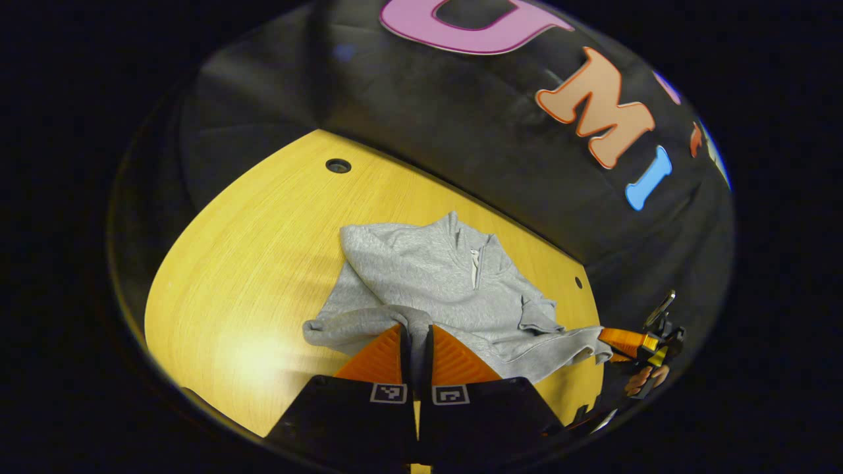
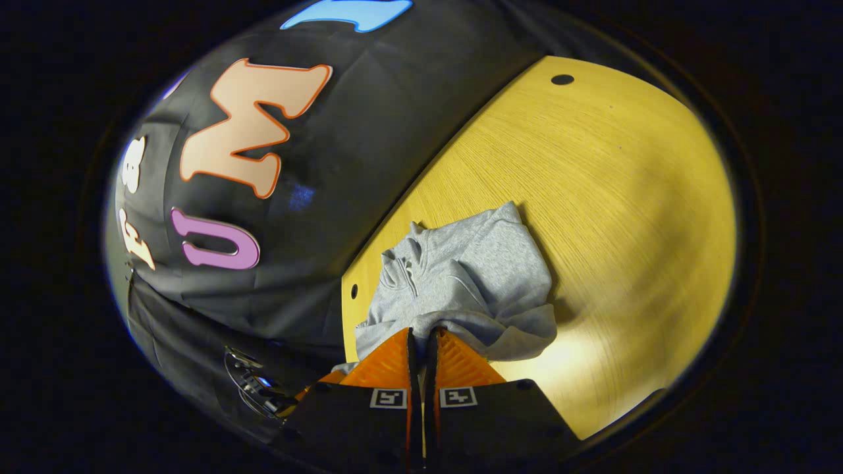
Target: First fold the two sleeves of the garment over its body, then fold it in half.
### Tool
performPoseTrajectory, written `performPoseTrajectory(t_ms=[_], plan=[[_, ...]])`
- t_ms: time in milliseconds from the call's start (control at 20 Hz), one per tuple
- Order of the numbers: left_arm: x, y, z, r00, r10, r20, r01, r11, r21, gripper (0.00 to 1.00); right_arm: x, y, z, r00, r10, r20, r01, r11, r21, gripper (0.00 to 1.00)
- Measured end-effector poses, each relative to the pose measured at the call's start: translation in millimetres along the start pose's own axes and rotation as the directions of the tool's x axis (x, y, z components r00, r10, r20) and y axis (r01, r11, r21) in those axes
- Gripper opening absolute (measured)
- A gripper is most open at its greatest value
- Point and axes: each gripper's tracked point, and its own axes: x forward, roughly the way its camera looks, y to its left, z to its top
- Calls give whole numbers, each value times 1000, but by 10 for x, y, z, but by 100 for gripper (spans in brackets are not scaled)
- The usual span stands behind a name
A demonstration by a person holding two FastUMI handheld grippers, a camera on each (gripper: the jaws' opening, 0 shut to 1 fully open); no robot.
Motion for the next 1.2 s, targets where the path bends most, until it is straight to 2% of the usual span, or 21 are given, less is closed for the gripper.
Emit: performPoseTrajectory(t_ms=[150, 450, 500, 550, 600, 650, 700, 750, 800, 850, 900, 1000, 1050, 1200], plan=[[158, 60, 87, 1000, 14, -14, -15, 998, -69, 0, 144, -75, 140, 1000, -16, 2, 16, 998, 65, 2], [522, 200, 103, 995, 77, -68, -79, 996, -37, 2, 576, -339, 267, 994, -105, 6, 104, 986, 132, 4], [567, 211, 105, 994, 82, -69, -85, 995, -43, 4, 627, -377, 282, 993, -116, 6, 114, 985, 128, 8], [596, 220, 112, 994, 86, -68, -89, 995, -51, 5, 669, -393, 297, 992, -126, 9, 124, 985, 120, 9], [630, 240, 129, 994, 93, -64, -97, 993, -61, 7, 696, -403, 310, 991, -134, 12, 131, 984, 117, 7], [645, 248, 164, 994, 96, -56, -100, 992, -73, 9, 706, -388, 323, 991, -136, 15, 134, 984, 115, 9], [664, 270, 183, 993, 111, -46, -114, 990, -82, 14, 718, -353, 344, 991, -133, 21, 130, 985, 116, 14], [669, 280, 226, 993, 118, -33, -120, 989, -85, 24, 724, -322, 375, 991, -129, 30, 125, 986, 112, 11], [687, 263, 250, 992, 121, -21, -122, 990, -75, 35, 709, -274, 429, 991, -121, 48, 115, 988, 106, 37], [662, 249, 281, 992, 123, -10, -123, 991, -57, 46, 686, -219, 493, 991, -113, 76, 106, 990, 93, 51], [650, 226, 326, 992, 127, 6, -126, 991, -36, 66, 653, -192, 564, 987, -116, 108, 109, 992, 70, 64], [593, 177, 463, 989, 132, 62, -133, 991, 12, 93, 555, -186, 700, 976, -133, 170, 133, 991, 8, 92], [531, 159, 560, 984, 141, 106, -147, 988, 44, 95, 501, -145, 735, 971, -132, 198, 140, 990, -23, 97], [311, 121, 778, 959, 164, 231, -197, 972, 126, 95, 272, -30, 733, 957, -107, 268, 146, 981, -131, 98]])
